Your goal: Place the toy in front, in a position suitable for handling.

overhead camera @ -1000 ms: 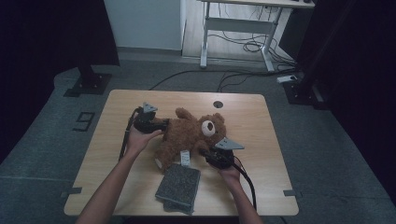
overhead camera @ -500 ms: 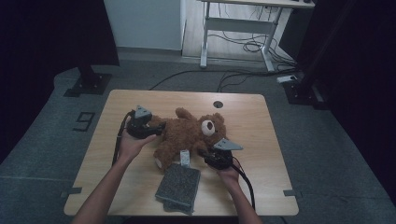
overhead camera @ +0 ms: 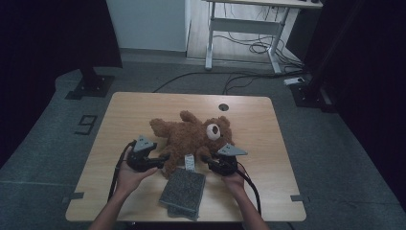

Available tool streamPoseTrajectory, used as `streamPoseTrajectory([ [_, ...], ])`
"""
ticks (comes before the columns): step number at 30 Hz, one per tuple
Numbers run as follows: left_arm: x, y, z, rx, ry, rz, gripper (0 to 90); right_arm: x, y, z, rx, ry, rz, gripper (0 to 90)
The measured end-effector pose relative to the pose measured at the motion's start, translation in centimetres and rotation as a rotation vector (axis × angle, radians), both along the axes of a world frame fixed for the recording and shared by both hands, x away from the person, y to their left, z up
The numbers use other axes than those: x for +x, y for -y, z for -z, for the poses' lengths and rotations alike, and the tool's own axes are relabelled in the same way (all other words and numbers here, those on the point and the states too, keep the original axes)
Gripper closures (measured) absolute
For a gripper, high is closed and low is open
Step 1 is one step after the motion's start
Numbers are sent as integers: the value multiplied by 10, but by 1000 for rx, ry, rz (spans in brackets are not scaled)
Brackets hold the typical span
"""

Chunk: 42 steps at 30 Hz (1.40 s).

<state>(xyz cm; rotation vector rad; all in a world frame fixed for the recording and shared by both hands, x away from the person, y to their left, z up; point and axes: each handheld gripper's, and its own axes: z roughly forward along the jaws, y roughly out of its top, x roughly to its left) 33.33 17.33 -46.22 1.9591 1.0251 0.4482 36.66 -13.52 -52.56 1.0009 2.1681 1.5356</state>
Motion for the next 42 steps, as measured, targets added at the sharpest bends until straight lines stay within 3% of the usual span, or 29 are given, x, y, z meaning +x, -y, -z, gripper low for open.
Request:
streamPoseTrajectory([
  [10, -33, 9, 23, -34, -59, 29, 303, 2, 1, 1, 18, 1, -11, 680],
  [21, -59, 43, 50, 3, -120, 105, 258, -2, 3, 3, 11, 1, -11, 674],
  [31, -67, 75, 67, 37, -146, 164, 247, -5, 9, 7, 10, -11, -3, 668],
  [35, -68, 89, 73, 70, -157, 180, 209, -5, 8, 8, 8, -8, -9, 666],
  [42, -69, 99, 82, 110, -152, 169, 155, -5, 9, 8, 13, -11, -9, 663],
])
